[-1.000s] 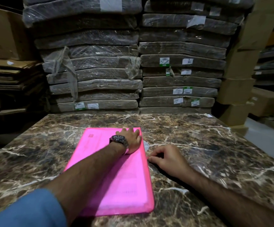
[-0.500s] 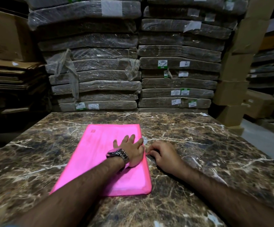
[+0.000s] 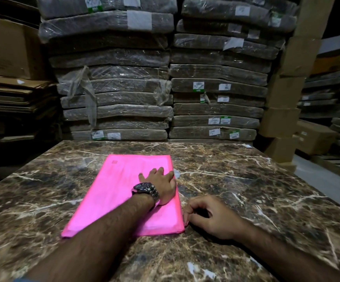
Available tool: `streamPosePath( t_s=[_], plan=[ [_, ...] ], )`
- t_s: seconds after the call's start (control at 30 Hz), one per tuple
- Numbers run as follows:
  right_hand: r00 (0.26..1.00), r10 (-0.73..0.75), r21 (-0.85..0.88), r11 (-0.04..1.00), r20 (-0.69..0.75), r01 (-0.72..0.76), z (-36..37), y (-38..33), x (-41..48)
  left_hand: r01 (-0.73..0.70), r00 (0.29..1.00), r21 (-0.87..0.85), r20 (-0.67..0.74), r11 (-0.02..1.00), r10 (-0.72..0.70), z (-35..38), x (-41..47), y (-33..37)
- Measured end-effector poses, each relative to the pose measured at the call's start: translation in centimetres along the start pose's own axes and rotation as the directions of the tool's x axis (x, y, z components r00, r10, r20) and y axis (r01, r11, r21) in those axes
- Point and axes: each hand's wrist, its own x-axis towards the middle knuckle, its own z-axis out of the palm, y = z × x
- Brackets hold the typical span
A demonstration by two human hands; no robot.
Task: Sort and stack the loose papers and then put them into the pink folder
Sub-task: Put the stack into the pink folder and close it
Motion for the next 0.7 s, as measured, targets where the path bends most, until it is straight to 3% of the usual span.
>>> streamPosePath(
  t_s=[0.43,0.7],
  plan=[
    [0.999,0.034,0.168,0.985,0.032,-0.039,0.4,0.1,-0.1,-0.031,0.998,0.006,-0.057,1.0,0.031,-0.1,-0.4,0.1],
    [0.997,0.075,0.219,0.973,-0.013,-0.07,-1.3,2.4,3.0,-0.115,0.988,0.201,-0.078,0.973,0.133,-0.7,0.8,0.0]
  ],
)
